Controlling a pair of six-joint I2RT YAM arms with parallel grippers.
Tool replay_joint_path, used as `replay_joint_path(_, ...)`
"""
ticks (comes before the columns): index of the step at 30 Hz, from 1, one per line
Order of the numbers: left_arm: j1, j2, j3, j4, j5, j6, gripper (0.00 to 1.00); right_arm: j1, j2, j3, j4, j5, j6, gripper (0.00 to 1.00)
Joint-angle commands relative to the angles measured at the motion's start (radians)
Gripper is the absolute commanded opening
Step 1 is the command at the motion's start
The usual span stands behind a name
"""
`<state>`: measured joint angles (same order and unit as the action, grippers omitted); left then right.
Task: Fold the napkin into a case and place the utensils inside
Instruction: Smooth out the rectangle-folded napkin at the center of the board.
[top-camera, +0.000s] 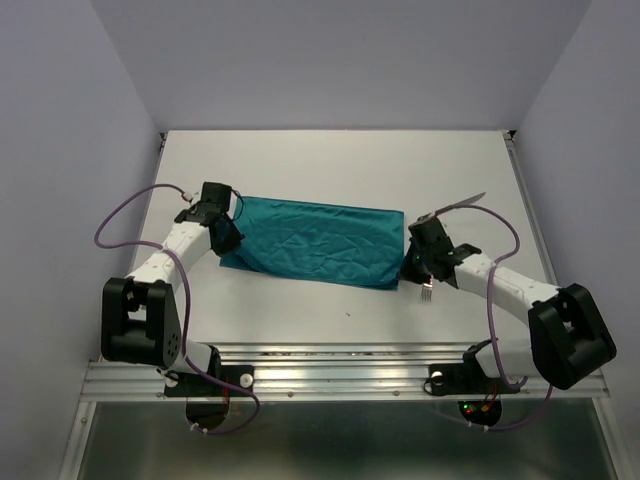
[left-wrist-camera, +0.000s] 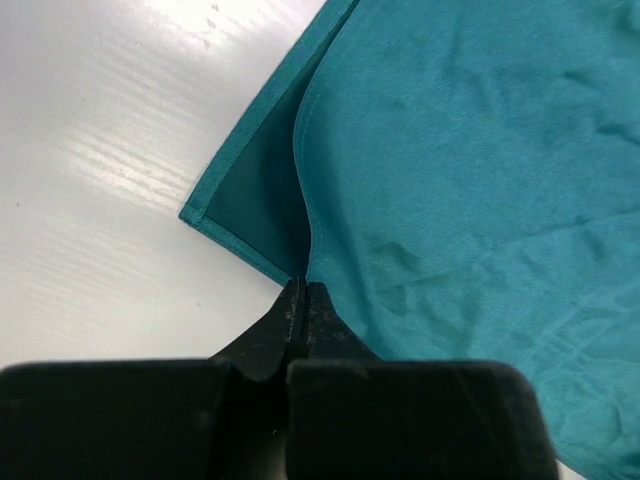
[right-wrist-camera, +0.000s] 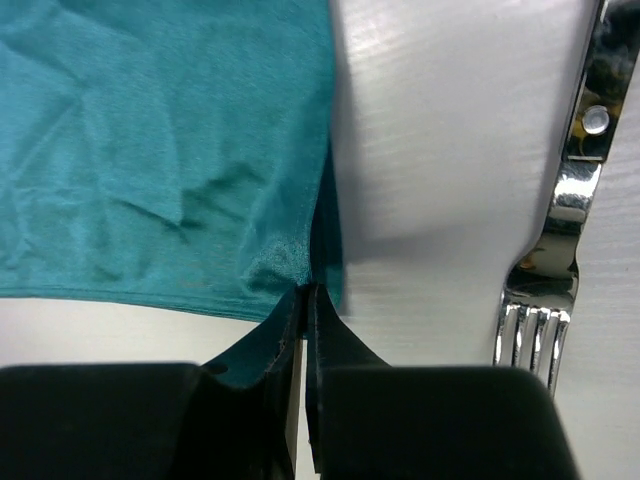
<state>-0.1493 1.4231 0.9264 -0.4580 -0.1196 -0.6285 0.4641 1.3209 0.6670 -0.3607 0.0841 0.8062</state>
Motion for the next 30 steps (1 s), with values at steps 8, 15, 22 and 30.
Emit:
replay_joint_path(8, 0.02, 0.014, 0.235, -0.068, -0.037, 0.052, 0.0, -0.005, -0.051, 0.157, -0.041, 0.003, -0.062, 0.01)
replay_joint_path(15, 0.066, 0.017, 0.246, -0.073, -0.057, 0.076, 0.0, -0.005, -0.069, 0.149, -0.05, -0.021, -0.085, 0.01)
replay_joint_path(22, 0.086, 0.06, 0.115, 0.013, -0.045, 0.07, 0.0, 0.015, -0.054, 0.048, 0.009, -0.067, -0.067, 0.01)
replay_joint_path(30, 0.088, 0.14, 0.072, 0.067, -0.031, 0.062, 0.0, 0.056, -0.006, -0.007, 0.049, -0.061, -0.045, 0.01)
